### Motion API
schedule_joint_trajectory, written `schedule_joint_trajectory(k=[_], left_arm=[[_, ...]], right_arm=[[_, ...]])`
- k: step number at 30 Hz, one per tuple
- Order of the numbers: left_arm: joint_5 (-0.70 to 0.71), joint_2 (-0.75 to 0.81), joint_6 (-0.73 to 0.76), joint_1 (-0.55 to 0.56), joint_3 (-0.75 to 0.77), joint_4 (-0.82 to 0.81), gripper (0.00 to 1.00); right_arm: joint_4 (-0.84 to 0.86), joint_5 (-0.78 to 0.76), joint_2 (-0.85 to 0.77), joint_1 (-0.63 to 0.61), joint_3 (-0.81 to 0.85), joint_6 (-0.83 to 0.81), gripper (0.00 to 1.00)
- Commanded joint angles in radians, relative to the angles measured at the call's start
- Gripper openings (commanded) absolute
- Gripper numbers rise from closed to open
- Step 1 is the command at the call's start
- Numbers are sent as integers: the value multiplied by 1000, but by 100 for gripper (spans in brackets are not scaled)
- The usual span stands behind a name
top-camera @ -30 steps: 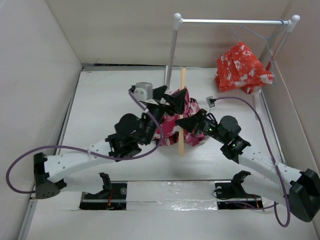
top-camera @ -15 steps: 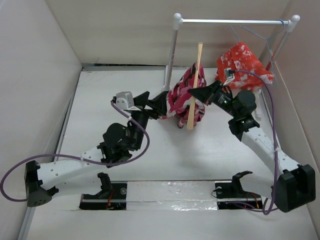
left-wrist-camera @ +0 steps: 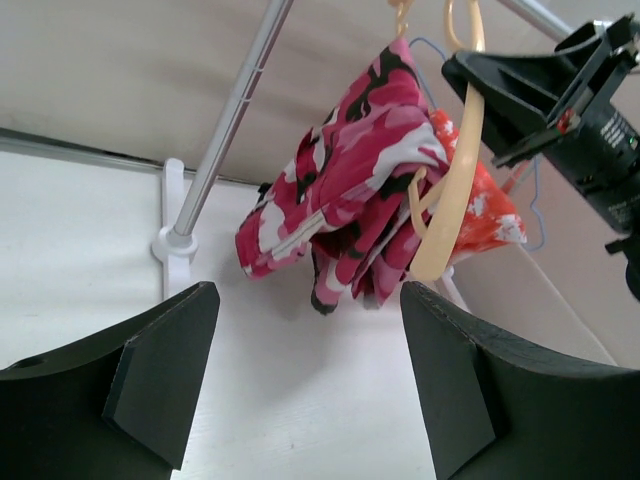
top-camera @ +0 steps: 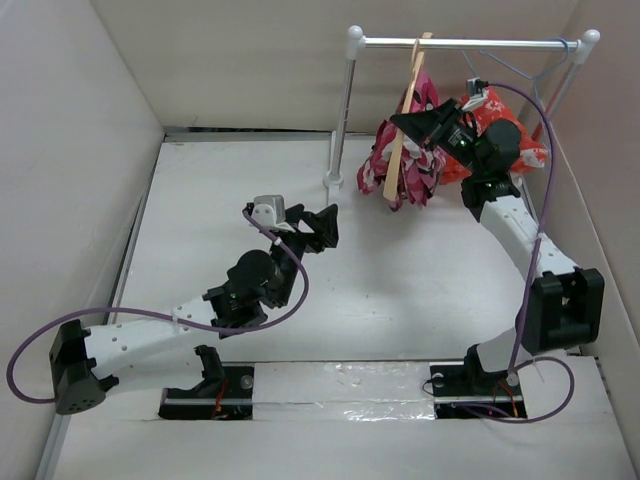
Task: Place the trousers on the hanger
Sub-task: Place the hanger at the clothesline.
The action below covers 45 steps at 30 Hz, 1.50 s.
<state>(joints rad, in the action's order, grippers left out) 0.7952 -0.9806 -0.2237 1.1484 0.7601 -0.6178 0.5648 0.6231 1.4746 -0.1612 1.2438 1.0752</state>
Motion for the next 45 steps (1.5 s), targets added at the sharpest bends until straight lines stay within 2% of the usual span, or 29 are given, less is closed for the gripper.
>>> schedule_joint_trajectory(k=[1, 10, 14, 28, 36, 43, 45], left_arm=[[1, 0, -35, -12, -13, 6, 71], [9, 26, -65, -22, -80, 38, 71], [-80, 25, -105, -52, -81, 61, 71], [-90, -9, -82, -61, -113, 23, 71], [-97, -10, -86, -70, -124, 27, 71], [-106, -26, -95, -79, -130, 29, 71], [-109, -27, -98, -79, -128, 41, 71]], right_arm=[[224, 44, 13, 23, 131, -15, 0], [234, 50, 140, 60, 227, 0, 0], [285, 67, 185, 81, 261, 41, 0], [252, 63, 119, 91, 247, -7, 0], [211, 81, 254, 132, 374, 17, 0], [139, 66, 282, 132, 404, -35, 0], [190, 73, 296, 132, 385, -9, 0]])
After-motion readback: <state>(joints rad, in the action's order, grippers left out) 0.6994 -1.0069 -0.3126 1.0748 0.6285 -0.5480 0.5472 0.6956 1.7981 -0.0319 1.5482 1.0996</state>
